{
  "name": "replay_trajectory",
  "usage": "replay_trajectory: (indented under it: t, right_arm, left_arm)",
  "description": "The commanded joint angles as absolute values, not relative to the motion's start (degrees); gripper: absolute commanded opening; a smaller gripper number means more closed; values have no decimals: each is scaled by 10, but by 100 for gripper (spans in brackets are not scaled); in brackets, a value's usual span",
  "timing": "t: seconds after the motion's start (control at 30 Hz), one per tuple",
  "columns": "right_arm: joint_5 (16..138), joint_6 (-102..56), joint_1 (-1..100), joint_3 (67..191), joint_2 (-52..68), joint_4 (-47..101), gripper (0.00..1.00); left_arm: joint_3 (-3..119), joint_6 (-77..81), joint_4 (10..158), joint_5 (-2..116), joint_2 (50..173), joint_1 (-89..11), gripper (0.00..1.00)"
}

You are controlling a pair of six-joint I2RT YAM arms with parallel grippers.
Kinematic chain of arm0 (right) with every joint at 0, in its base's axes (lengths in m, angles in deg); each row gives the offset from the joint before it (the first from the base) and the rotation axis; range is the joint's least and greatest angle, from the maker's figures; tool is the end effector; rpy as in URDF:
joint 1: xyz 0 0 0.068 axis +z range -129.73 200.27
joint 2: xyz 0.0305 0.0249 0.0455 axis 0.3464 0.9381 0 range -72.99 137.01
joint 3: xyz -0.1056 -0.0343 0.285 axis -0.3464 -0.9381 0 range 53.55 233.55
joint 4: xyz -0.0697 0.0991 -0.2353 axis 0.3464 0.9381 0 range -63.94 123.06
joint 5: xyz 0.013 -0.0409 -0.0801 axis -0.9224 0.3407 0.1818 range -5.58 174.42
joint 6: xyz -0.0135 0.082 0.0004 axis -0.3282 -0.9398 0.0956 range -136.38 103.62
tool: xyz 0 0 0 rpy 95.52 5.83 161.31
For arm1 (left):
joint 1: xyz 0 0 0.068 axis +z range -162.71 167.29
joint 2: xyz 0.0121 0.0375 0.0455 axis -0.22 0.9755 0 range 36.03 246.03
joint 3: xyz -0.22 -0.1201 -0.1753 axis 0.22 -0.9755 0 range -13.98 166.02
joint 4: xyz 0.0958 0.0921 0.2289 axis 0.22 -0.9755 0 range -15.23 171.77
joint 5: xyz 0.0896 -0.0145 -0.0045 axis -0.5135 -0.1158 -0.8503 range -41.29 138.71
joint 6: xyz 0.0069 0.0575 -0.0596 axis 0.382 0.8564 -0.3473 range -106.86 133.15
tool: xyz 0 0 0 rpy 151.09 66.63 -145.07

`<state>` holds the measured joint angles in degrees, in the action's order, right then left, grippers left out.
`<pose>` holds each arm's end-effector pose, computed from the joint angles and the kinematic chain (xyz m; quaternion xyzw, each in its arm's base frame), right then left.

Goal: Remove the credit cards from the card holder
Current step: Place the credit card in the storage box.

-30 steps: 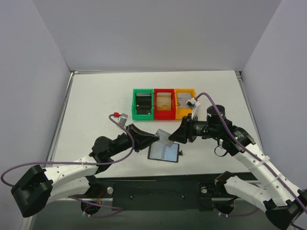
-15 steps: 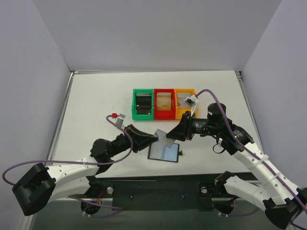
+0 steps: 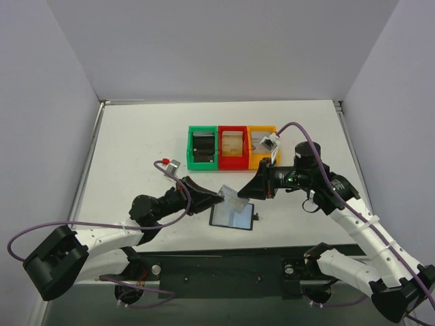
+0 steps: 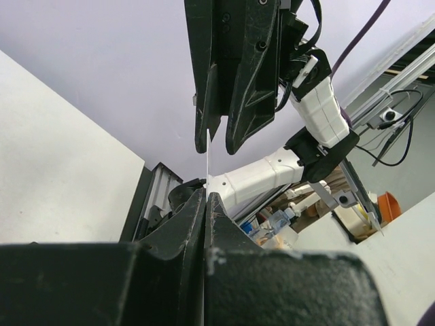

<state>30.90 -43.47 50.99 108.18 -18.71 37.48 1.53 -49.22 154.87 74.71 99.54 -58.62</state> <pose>0.1498 0.1571 0.3945 -0.3079 0.6799 0.5786 0.3288 0.1331 -0.1830 0.2948 0.1130 0.5446 -0.7371 0.3839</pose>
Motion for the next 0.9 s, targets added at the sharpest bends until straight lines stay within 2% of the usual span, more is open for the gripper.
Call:
replay_trajectory:
  t: [0.0, 0.33, 0.6, 0.87]
  right_arm:
    - [281, -416, 508, 1101, -187, 386, 20]
    - [273, -409, 508, 1097, -181, 397, 13]
    - [258, -404, 508, 1102, -173, 411, 0]
    - [255, -385, 508, 1110, -168, 432, 0]
  left_arm:
    - [21, -500, 1630, 761, 990, -583, 0]
    - [21, -500, 1631, 760, 985, -582, 0]
    - [24, -499, 1632, 758, 983, -584, 0]
    - [32, -498, 1606, 761, 979, -583, 2]
